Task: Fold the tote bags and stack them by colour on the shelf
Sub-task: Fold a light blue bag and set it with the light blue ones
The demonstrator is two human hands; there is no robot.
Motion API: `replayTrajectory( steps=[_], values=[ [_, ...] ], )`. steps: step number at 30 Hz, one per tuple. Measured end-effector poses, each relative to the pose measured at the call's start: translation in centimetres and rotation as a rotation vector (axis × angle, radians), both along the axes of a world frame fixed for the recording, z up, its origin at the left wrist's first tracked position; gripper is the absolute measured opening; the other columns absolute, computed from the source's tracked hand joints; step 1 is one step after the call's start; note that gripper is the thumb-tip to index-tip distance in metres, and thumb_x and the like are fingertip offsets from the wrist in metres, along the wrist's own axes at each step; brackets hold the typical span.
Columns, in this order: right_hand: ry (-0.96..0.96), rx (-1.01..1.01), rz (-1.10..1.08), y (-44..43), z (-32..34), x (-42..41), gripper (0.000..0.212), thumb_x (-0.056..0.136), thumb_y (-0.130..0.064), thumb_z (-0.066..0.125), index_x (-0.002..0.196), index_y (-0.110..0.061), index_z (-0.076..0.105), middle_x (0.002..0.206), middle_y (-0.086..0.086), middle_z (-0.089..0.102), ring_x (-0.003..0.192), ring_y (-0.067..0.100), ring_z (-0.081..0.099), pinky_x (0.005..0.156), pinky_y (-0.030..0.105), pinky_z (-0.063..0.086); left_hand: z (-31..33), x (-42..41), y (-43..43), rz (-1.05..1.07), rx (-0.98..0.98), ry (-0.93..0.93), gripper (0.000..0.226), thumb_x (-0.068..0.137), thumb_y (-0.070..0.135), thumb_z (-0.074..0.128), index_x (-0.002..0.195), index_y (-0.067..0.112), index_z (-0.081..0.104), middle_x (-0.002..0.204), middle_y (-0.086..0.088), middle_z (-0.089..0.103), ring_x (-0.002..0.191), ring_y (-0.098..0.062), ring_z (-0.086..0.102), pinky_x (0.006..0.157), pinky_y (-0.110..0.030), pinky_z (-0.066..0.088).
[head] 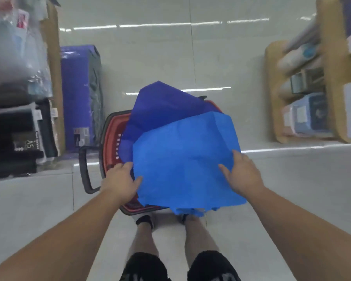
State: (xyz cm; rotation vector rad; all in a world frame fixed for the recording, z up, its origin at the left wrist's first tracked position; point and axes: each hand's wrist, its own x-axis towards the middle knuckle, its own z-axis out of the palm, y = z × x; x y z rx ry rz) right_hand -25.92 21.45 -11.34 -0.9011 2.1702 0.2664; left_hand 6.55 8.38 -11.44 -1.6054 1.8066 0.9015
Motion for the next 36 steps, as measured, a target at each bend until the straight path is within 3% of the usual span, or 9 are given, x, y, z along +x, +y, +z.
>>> replayTrajectory(
  steps=[4, 9, 13, 17, 21, 24, 28, 32, 36],
  values=[
    [-0.006, -0.048, -0.156, 0.1, -4.6, 0.6, 0.076, 0.098, -0.052, 0.052, 0.157, -0.012, 0.026, 0.156, 0.012, 0.038, 0.139, 0.036, 0.039, 0.113, 0.047, 0.036, -6.6, 0.5, 0.7, 0.337, 0.090, 0.144, 0.060, 0.087, 0.047, 0.072, 0.134, 0.015, 0.053, 0.127, -0.009, 0.063, 0.113, -0.031, 0.061, 0.097, -0.043, 0.050],
    [0.084, -0.234, -0.216, 1.0, -6.8, 0.8, 0.050, 0.100, -0.041, 0.056, 0.143, -0.016, 0.053, 0.139, 0.007, 0.058, 0.126, 0.032, 0.052, 0.105, 0.044, 0.044, -10.7, -0.4, 3.3, 0.798, 0.161, 0.306, 0.051, 0.078, 0.029, 0.085, 0.121, 0.011, 0.065, 0.116, -0.008, 0.072, 0.101, -0.026, 0.069, 0.093, -0.043, 0.055],
    [0.158, -0.265, -0.213, 1.6, -6.9, 0.3, 0.024, 0.102, -0.029, 0.052, 0.109, -0.015, 0.070, 0.099, 0.007, 0.070, 0.096, 0.034, 0.062, 0.081, 0.039, 0.049, -10.6, -1.5, 4.4, 0.966, 0.093, 0.320, 0.040, 0.084, 0.017, 0.079, 0.119, 0.010, 0.060, 0.111, -0.005, 0.067, 0.096, -0.026, 0.065, 0.087, -0.039, 0.054],
    [0.119, -0.310, -0.233, 1.4, -5.4, 0.8, 0.028, 0.103, -0.024, 0.048, 0.082, -0.008, 0.055, 0.070, 0.006, 0.051, 0.069, 0.031, 0.050, 0.063, 0.041, 0.040, -8.4, -1.9, 4.4, 0.986, 0.073, 0.409, 0.020, 0.096, 0.008, 0.061, 0.115, 0.014, 0.059, 0.108, -0.003, 0.067, 0.094, -0.027, 0.066, 0.081, -0.038, 0.054],
    [0.000, -0.428, -0.266, 0.5, -1.2, 2.5, 0.030, 0.105, -0.019, 0.042, 0.076, -0.012, 0.042, 0.082, 0.002, 0.047, 0.075, 0.022, 0.042, 0.064, 0.034, 0.026, -3.8, -0.3, 3.7, 0.952, 0.030, 0.461, 0.012, 0.101, 0.013, 0.056, 0.111, 0.017, 0.060, 0.102, 0.006, 0.067, 0.095, -0.023, 0.067, 0.087, -0.041, 0.055],
    [-0.073, -0.493, -0.326, 0.0, 3.6, 3.9, 0.026, 0.106, -0.017, 0.041, 0.081, -0.011, 0.047, 0.102, 0.008, 0.049, 0.083, 0.012, 0.041, 0.071, 0.022, 0.029, 1.5, 1.0, 2.8, 1.045, -0.013, 0.518, 0.011, 0.104, 0.021, 0.053, 0.110, 0.020, 0.062, 0.105, 0.004, 0.070, 0.094, -0.022, 0.068, 0.088, -0.044, 0.057],
    [-0.216, -0.586, -0.476, 0.1, 11.6, 4.8, 0.031, 0.108, -0.027, 0.038, 0.088, -0.009, 0.052, 0.109, 0.005, 0.050, 0.083, -0.007, 0.048, 0.073, 0.011, 0.037, 10.2, 3.0, 1.8, 1.107, -0.027, 0.654, 0.017, 0.108, 0.025, 0.047, 0.113, 0.018, 0.062, 0.102, 0.009, 0.069, 0.090, -0.011, 0.066, 0.074, -0.031, 0.052],
    [-0.327, -0.621, -0.663, 1.4, 19.4, 4.7, 0.038, 0.104, -0.049, 0.039, 0.087, -0.019, 0.056, 0.096, 0.008, 0.062, 0.085, 0.026, 0.058, 0.074, 0.040, 0.047, 18.2, 5.8, 0.6, 1.080, -0.078, 0.724, 0.017, 0.108, 0.019, 0.046, 0.104, 0.016, 0.063, 0.103, 0.002, 0.070, 0.086, -0.013, 0.066, 0.073, -0.033, 0.049],
    [-0.395, -0.653, -0.800, 3.2, 26.5, 4.9, 0.034, 0.108, -0.040, 0.041, 0.092, -0.018, 0.061, 0.100, 0.005, 0.067, 0.094, 0.023, 0.064, 0.081, 0.042, 0.051, 26.0, 8.0, 0.3, 0.971, -0.080, 0.788, 0.016, 0.106, 0.015, 0.049, 0.106, 0.006, 0.062, 0.100, -0.006, 0.072, 0.086, -0.023, 0.066, 0.074, -0.037, 0.050]
  ],
)
